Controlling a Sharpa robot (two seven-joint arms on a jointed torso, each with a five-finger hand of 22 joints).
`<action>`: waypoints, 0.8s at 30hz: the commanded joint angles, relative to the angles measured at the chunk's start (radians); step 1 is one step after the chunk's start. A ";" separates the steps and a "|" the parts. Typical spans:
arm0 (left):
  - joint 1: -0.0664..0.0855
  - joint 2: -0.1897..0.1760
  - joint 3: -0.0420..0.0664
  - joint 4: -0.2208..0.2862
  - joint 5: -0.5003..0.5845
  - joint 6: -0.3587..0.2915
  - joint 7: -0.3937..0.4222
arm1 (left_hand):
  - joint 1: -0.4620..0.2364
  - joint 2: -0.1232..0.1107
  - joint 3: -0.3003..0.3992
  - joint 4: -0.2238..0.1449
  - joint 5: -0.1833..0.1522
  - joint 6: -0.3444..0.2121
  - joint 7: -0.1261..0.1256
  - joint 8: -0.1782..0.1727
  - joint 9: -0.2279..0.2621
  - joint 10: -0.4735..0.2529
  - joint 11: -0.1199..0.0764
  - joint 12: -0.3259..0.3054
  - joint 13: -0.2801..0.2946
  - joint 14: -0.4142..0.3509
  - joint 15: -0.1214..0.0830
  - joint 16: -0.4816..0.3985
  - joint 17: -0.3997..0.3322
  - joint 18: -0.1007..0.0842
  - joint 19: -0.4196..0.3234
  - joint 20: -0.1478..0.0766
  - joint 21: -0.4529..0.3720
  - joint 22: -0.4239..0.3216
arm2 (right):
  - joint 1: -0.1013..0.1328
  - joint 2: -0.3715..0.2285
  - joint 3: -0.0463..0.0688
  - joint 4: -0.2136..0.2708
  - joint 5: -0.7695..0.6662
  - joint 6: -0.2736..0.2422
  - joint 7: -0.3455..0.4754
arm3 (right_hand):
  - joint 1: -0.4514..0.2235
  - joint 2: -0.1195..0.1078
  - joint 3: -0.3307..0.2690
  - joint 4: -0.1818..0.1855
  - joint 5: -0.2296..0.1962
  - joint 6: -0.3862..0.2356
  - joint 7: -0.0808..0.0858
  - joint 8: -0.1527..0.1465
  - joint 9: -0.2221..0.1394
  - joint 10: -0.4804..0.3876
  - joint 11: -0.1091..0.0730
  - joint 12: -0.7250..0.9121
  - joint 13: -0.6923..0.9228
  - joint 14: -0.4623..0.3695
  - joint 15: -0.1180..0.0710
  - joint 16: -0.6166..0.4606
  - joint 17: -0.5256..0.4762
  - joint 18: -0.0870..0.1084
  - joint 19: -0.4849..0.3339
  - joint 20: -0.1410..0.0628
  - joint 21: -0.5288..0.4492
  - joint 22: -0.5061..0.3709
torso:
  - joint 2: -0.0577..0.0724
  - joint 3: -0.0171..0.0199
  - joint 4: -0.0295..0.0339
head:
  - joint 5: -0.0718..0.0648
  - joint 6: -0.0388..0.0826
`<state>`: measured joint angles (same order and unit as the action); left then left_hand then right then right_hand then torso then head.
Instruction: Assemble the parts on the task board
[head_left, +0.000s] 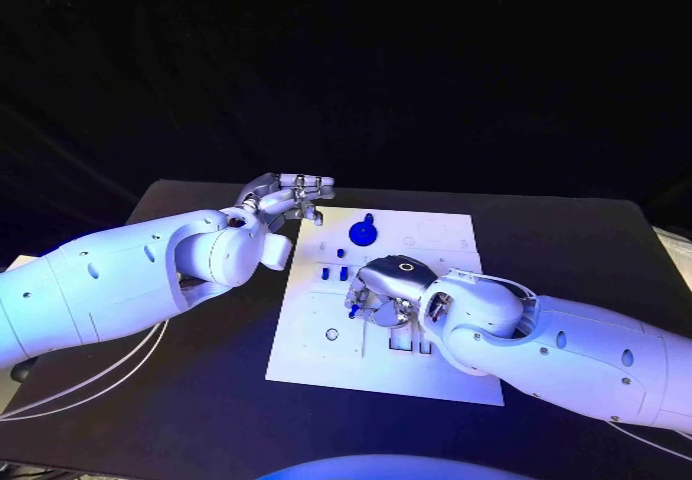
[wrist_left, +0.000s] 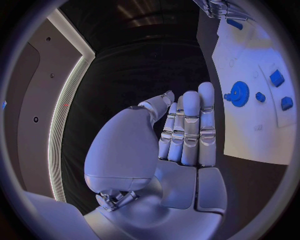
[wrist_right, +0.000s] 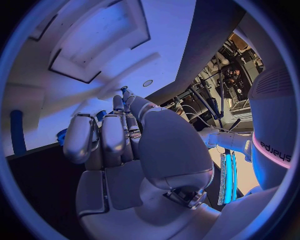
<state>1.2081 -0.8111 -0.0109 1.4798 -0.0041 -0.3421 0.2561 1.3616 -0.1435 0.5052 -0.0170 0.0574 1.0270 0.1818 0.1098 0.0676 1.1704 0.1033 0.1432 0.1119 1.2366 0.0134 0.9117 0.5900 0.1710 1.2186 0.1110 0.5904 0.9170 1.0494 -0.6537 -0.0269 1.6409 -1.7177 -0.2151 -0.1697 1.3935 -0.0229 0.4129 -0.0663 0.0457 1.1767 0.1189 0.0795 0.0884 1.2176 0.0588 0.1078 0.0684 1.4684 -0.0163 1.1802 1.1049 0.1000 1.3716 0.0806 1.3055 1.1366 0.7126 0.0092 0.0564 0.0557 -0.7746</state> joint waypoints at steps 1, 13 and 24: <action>0.000 0.002 0.001 0.002 0.004 0.021 0.000 | -0.010 0.002 -0.007 0.001 0.001 -0.008 0.002 -0.005 -0.001 -0.005 0.001 0.001 0.001 -0.003 0.003 -0.006 -0.001 0.011 0.003 0.003 -0.006 -0.002 | -0.002 0.004 -0.001 -0.004 -0.012 0.028 -0.001 | -0.011 0.001 0.007 -0.001 0.003 0.001 0.005 0.005 0.002 0.004 0.003 -0.006 0.001 0.026 -0.004 0.004 0.002 -0.011 0.006 0.001 0.001 -0.001 | 0.000 -0.0001 0.0000 | 0.003 -0.002; 0.000 0.004 0.001 0.001 0.001 0.024 -0.004 | -0.009 0.002 -0.009 0.001 0.001 -0.010 0.003 -0.006 -0.001 -0.008 0.001 0.001 0.001 -0.004 0.003 -0.006 -0.002 0.011 0.003 0.003 -0.008 -0.003 | -0.004 0.017 -0.003 -0.013 -0.050 0.073 -0.034 | -0.012 0.000 0.008 -0.001 0.003 0.000 0.006 0.004 0.002 0.004 0.003 -0.007 0.001 0.025 -0.004 0.001 -0.003 -0.010 0.005 0.002 -0.001 -0.004 | 0.000 -0.0004 -0.0003 | 0.006 -0.006; 0.000 0.003 0.001 0.001 -0.002 0.026 -0.006 | -0.014 0.003 -0.015 0.005 0.001 -0.012 0.004 -0.006 -0.001 -0.011 0.003 0.004 0.001 -0.005 0.004 -0.007 -0.005 0.011 0.003 0.005 -0.011 -0.006 | -0.004 0.022 -0.007 -0.020 -0.054 0.060 -0.055 | -0.072 -0.064 -0.009 0.013 0.008 -0.157 0.039 -0.019 -0.024 -0.153 0.047 -0.043 -0.006 0.020 0.033 -0.011 -0.017 0.006 -0.038 0.026 -0.057 -0.089 | 0.000 -0.0002 -0.0006 | 0.004 -0.006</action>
<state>1.2080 -0.8094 -0.0111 1.4791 -0.0048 -0.3362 0.2483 1.3558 -0.1380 0.4937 -0.0111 0.0574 1.0233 0.1854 0.1099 0.0676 1.1661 0.1076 0.1432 0.1119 1.2351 0.0149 0.9117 0.5857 0.1710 1.2186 0.1110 0.5845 0.9119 1.0487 -0.6312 -0.0308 1.6264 -1.7522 -0.1763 -0.1949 1.3234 -0.0821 0.4085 -0.0533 0.0506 1.0258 0.1577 0.0632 0.0651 1.0727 0.1028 0.0657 0.0630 1.4662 0.0113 1.1724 1.0889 0.1000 1.3371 0.1072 1.2498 1.0507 0.7126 0.0088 0.0552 0.0607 -0.7808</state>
